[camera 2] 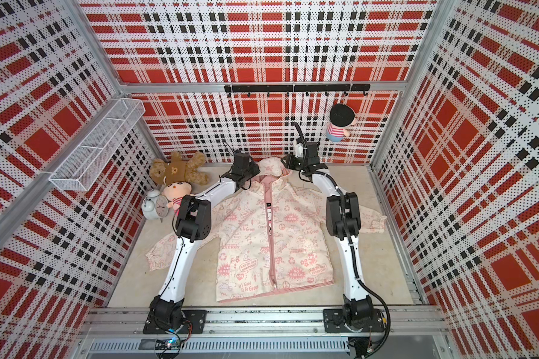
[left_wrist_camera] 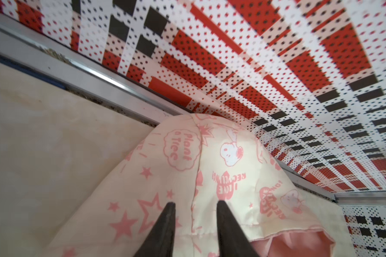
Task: Unzip the jacket
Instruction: Smooth out the jacket at the center of the board.
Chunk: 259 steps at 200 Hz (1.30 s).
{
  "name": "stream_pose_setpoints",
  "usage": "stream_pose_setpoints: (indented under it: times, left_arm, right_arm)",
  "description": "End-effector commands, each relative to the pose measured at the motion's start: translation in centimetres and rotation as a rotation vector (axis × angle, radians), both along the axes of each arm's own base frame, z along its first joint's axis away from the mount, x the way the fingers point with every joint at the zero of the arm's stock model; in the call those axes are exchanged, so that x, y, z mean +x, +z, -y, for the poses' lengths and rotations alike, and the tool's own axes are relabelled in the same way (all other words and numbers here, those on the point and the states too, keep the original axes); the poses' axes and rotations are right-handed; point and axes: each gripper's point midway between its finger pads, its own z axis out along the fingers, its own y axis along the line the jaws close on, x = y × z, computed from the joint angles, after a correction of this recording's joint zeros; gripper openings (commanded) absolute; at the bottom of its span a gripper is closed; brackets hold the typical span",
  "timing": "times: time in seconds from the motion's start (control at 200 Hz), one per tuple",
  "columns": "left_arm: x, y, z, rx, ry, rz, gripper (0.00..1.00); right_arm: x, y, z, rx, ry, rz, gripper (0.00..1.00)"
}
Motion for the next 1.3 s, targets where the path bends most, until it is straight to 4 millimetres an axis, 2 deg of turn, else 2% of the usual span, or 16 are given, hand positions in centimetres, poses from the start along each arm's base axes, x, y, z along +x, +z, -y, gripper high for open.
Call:
stream_pose_setpoints:
  times: [0.0,0.165,0.256,0.471,0.591,0.661,0.716,0.797,0.937,1.012,1.087,1.157,1.202,1.293]
  left_arm:
    - [0.2,-2.5,1.0,-0.053,-0.021,-0.056,0.33]
    - [0.0,-6.7,-0.6,-0.084,0.011,-0.166,0.30]
    - [-0.4,-7.3,-2.1,-0.070,0.038,-0.194,0.30]
    - [-0.3,-5.7,-5.2,-0.084,0.074,-0.170,0.31]
    - [0.0,-3.7,-5.4,-0.105,0.054,-0.118,0.30]
    - [-0.1,-1.9,-5.3,-0.122,0.045,-0.069,0.29]
    - [-0.3,0.0,-5.3,-0.135,0.036,-0.016,0.31]
    - [-0.9,3.5,-5.0,-0.163,0.031,0.082,0.32]
    - [-1.9,9.8,-3.4,-0.187,-0.010,0.235,0.42]
    - [-2.4,12.7,-2.5,-0.169,-0.027,0.295,0.50]
    - [-3.2,15.3,-2.0,-0.139,-0.025,0.337,0.53]
    - [-4.0,16.9,-2.2,-0.107,-0.003,0.353,0.54]
    - [-4.6,17.3,-2.6,-0.084,0.022,0.344,0.54]
    - [-5.7,16.3,-3.3,-0.033,0.048,0.283,0.49]
  right_arm:
    - [1.8,-0.1,-1.9,0.190,0.024,-0.007,0.32]
    - [3.8,-4.0,0.0,0.324,-0.089,-0.145,0.27]
    - [3.7,-6.3,1.3,0.289,-0.152,-0.213,0.26]
    - [1.9,-11.3,5.5,0.218,-0.285,-0.360,0.23]
    - [1.0,-12.3,6.5,0.220,-0.304,-0.386,0.23]
    - [0.7,-12.1,6.4,0.219,-0.294,-0.386,0.23]
    - [0.6,-11.2,6.0,0.259,-0.268,-0.360,0.23]
    - [0.8,-8.9,4.8,0.323,-0.197,-0.297,0.23]
    - [0.5,-4.4,2.2,0.336,-0.072,-0.182,0.23]
    - [-0.1,-2.7,1.1,0.320,-0.028,-0.152,0.24]
    - [-0.9,-1.6,0.8,0.308,-0.012,-0.137,0.24]
    - [-1.9,-1.0,0.9,0.271,-0.015,-0.127,0.25]
    - [-2.7,-1.1,1.1,0.227,-0.022,-0.134,0.25]
    - [-4.6,-1.7,1.2,0.119,-0.024,-0.148,0.25]
